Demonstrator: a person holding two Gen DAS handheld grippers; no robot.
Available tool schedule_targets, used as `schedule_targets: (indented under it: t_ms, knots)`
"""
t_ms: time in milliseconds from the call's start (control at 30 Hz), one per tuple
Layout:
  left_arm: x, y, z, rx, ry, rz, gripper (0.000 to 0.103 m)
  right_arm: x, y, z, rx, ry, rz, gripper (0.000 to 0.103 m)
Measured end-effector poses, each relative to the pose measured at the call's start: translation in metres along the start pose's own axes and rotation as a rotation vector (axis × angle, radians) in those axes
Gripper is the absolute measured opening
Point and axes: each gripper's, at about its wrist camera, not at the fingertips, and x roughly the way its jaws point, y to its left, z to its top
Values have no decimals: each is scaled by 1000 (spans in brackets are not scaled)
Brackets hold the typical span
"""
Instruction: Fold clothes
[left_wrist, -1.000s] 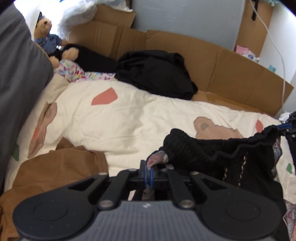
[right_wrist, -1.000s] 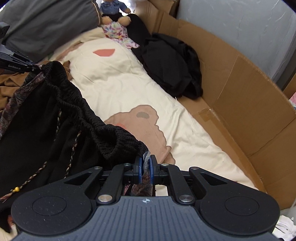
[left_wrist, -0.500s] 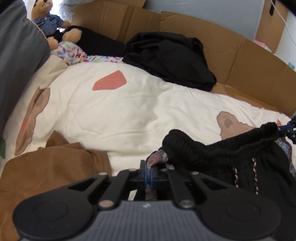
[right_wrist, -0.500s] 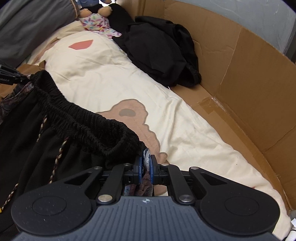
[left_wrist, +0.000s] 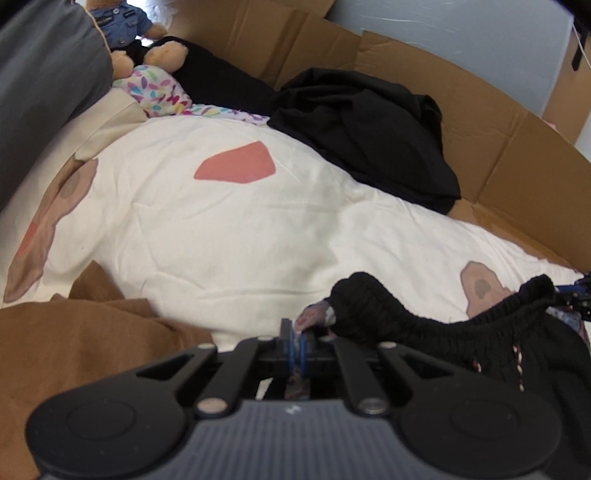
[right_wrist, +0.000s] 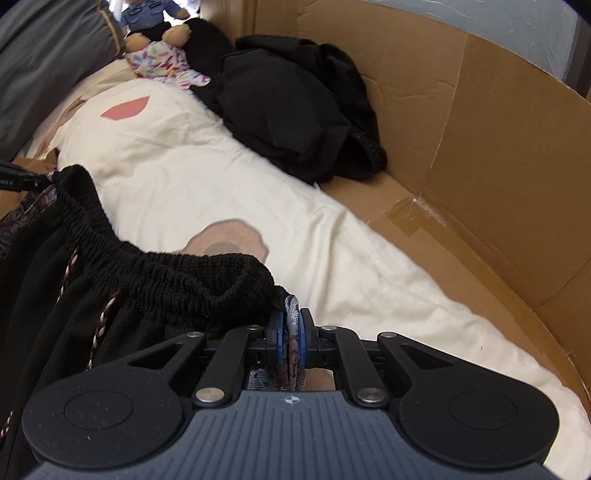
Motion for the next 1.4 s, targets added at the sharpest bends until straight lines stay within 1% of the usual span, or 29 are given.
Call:
schedule_targets:
  t_ms: [100,233,333,433,533,600,633,667,700,733,767,800,833,967,1067,1100,1167,1300,1400]
  knots:
    - [5,-2,9,-5,-29,-4,3,5,-4,6,9,-12,-14,8]
    - [8,-2,23,-21,-96,-1,3,7,-14,16,37,-65,-39,8]
    - [12,0,32,-38,-127,2,3,10,-20,24,49,-89,-52,8]
    - [22,0,39,-33,-132,16,3,20,-23,30,58,-82,-54,8]
    - [41,-1,37,-30,-87,44,4,37,-22,29,81,-40,-46,10]
    - [48,-2,34,-32,-54,58,11,41,-24,26,108,-40,-41,15]
    - [47,-3,32,-23,-54,62,13,40,-25,24,115,-42,-35,17]
    - [47,-4,30,-15,-54,67,16,39,-26,23,118,-45,-27,22]
    - [46,-6,29,-3,-55,70,24,37,-28,21,119,-49,-21,26]
    - [44,-7,29,6,-55,73,32,34,-29,20,122,-55,-18,36]
    - [42,-8,28,11,-54,77,36,31,-31,20,129,-60,-11,43]
    - [39,-10,27,14,-55,82,42,27,-33,19,136,-64,-4,43]
    - [36,-10,26,16,-56,86,46,23,-36,19,144,-69,4,44]
    - [19,-13,24,22,-65,113,50,4,-36,17,135,-77,9,47]
    - [3,-19,25,18,-77,111,52,-14,-37,13,133,-75,11,47]
    - [-2,-22,25,22,-81,109,55,-22,-38,11,133,-74,12,47]
    - [-11,-33,26,37,-83,92,58,-36,-40,6,136,-71,15,47]
    - [-23,-63,27,106,-82,51,63,-63,-42,-10,121,-48,19,47]
    - [-28,-86,27,140,-73,16,64,-87,-41,-30,85,-28,29,47]
